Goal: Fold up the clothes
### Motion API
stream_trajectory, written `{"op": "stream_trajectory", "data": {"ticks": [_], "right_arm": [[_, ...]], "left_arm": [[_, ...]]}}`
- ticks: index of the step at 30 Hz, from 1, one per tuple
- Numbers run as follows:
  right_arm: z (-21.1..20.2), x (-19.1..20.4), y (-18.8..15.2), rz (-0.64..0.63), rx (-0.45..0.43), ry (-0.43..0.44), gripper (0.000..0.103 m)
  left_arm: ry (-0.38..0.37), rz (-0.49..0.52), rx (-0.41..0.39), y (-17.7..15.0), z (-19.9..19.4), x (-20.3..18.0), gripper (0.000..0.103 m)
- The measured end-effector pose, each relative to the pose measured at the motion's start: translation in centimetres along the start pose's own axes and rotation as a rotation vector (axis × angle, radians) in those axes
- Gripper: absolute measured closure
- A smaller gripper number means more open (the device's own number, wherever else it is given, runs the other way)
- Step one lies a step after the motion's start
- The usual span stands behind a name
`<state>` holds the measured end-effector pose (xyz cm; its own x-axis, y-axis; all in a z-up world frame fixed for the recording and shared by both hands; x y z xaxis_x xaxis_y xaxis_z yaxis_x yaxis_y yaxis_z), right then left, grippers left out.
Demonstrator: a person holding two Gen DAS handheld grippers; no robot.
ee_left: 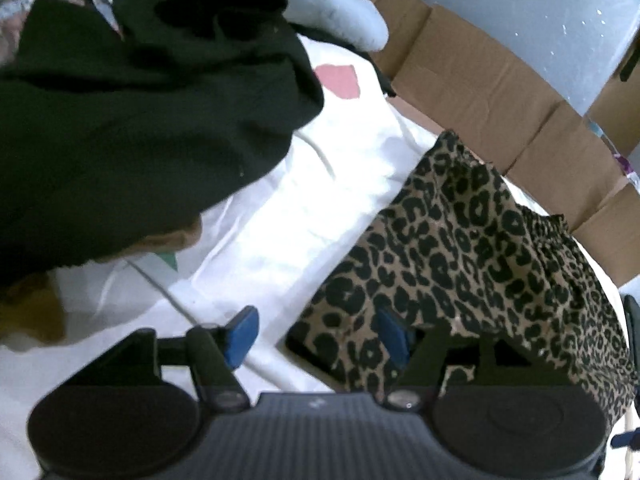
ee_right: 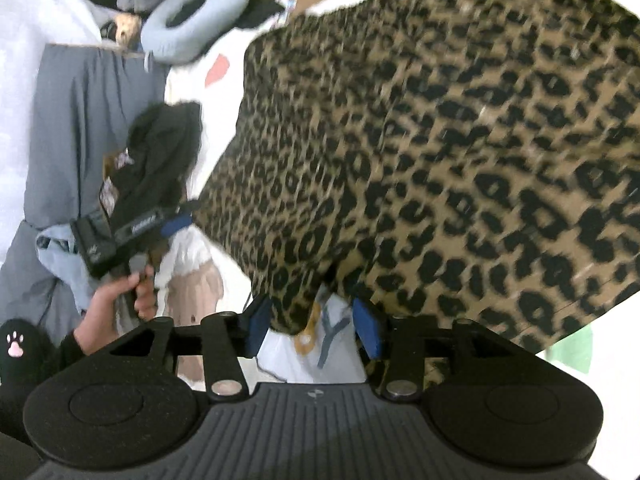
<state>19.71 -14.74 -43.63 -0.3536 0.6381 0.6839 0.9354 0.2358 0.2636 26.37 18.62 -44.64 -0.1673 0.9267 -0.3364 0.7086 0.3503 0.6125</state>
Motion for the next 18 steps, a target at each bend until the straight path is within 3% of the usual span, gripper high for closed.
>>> {"op": "stream_trajectory", "data": {"ticks": [10,12,15,16,18], "right_arm": [[4.6,0.0,-2.5,-0.016,0.08,0.031,0.046],[4.9,0.4,-2.5,-0.008,0.077,0.06,0.045],[4.9,0.6,-2.2,0.01,0.07,0.091,0.045],[4.8,0.6,-2.0,0.017,0.068,0.099,0.045],[4.5,0.6,-1.8,0.03,0.064,0.116,0.048]], "left_arm": [[-0.1,-0.002,-0.006,-1.2,1.5,-0.2,0.041],[-0.102,-0.005,-0.015,-1.2,1.6,0.0,0.048],[-0.104,-0.016,-0.011,-1.2,1.7,0.3,0.067],[-0.105,-0.019,-0.004,-1.3,1.7,0.4,0.08],[-0.109,-0.032,0.006,-1.3,1.6,0.5,0.087]]}}
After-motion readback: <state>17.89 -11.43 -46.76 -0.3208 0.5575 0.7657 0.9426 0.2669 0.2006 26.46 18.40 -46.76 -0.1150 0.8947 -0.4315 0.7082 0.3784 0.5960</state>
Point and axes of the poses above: each gripper's, at about its wrist camera, not at the fingertips, and z roughly the way its jaws point, x to its left, y to its top, the point moved 9 cm from there along z, roughly the way its jaws point, and after that the axes turned 4 degrees about -x, right-handed, at the moved point
